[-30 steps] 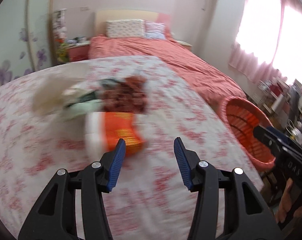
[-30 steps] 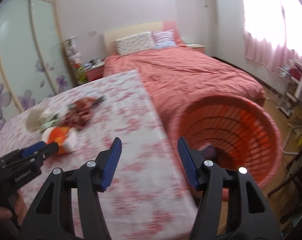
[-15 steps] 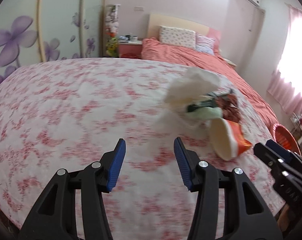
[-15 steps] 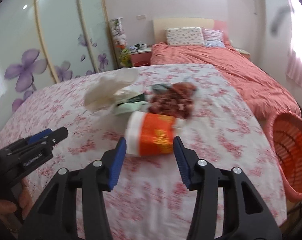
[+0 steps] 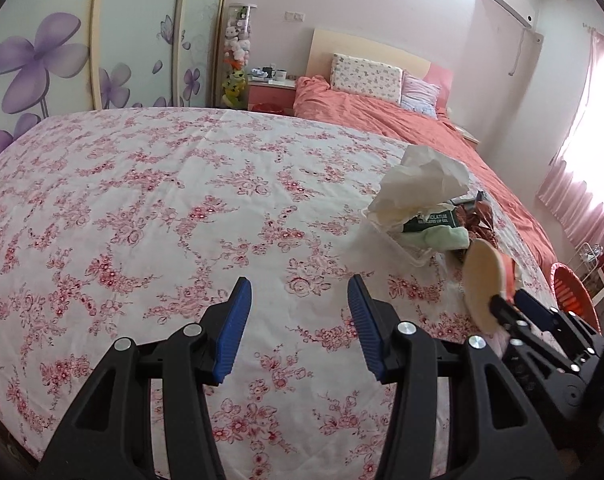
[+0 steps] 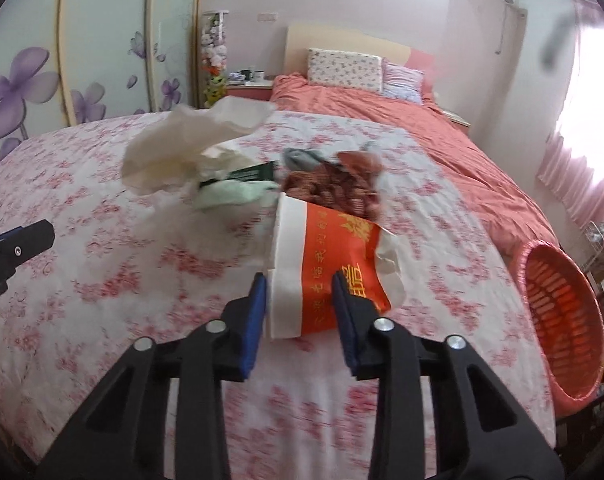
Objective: Collect trash
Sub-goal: 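Move both tools back over the bed toward the orange paper cup, then grasp the orange paper cup with the right tool while the left tool grasps the tissues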
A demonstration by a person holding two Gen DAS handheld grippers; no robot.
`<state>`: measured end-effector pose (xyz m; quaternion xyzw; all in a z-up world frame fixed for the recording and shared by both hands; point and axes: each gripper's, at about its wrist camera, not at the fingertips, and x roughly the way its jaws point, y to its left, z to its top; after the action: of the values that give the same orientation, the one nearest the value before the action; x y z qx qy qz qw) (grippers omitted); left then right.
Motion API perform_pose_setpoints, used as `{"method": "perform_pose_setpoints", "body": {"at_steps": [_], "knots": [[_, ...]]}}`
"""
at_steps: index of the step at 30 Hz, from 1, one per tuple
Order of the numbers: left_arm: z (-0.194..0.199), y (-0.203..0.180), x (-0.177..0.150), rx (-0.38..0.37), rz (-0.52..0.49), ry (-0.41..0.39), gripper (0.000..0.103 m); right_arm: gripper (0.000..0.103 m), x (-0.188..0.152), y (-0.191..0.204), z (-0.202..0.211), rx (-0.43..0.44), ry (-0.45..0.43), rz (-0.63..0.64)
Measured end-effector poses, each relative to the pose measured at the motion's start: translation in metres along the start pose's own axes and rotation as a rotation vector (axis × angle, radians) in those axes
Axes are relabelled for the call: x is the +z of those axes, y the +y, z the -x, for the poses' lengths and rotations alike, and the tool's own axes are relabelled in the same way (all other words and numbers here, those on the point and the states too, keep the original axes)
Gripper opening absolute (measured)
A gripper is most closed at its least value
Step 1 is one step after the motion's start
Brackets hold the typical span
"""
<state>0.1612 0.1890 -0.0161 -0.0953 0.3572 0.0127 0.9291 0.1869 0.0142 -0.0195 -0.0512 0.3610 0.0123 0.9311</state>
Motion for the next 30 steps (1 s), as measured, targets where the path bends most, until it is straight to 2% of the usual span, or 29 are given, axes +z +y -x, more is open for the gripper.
{"method": "perform_pose_setpoints", "body": {"at_steps": [3, 11, 20, 25, 28, 29, 30], "knots": [[-0.003, -0.005, 0.001, -0.012, -0.001, 0.006, 0.05, 0.023, -0.002, -0.018, 0.005, -0.011, -0.002, -0.032], [-0.007, -0.024, 0.0, -0.041, -0.035, 0.014, 0.051, 0.023, -0.009, -0.067, 0.005, -0.049, 0.003, -0.151], [-0.014, -0.034, 0.009, -0.062, -0.036, 0.023, 0.057, 0.024, -0.006, -0.063, -0.012, -0.075, 0.013, -0.114], [-0.016, -0.041, 0.018, -0.062, -0.049, 0.011, 0.06, 0.038, -0.007, -0.056, -0.02, -0.112, 0.017, -0.087], [-0.02, -0.046, 0.022, -0.06, -0.058, 0.014, 0.06, 0.036, -0.005, -0.059, -0.025, -0.118, 0.024, -0.102], [-0.021, -0.047, 0.023, -0.061, -0.06, 0.016, 0.06, 0.033, -0.005, -0.061, -0.025, -0.118, 0.025, -0.108], [-0.023, -0.048, 0.024, -0.061, -0.061, 0.018, 0.06, 0.026, -0.005, -0.063, -0.026, -0.118, 0.028, -0.113]]}}
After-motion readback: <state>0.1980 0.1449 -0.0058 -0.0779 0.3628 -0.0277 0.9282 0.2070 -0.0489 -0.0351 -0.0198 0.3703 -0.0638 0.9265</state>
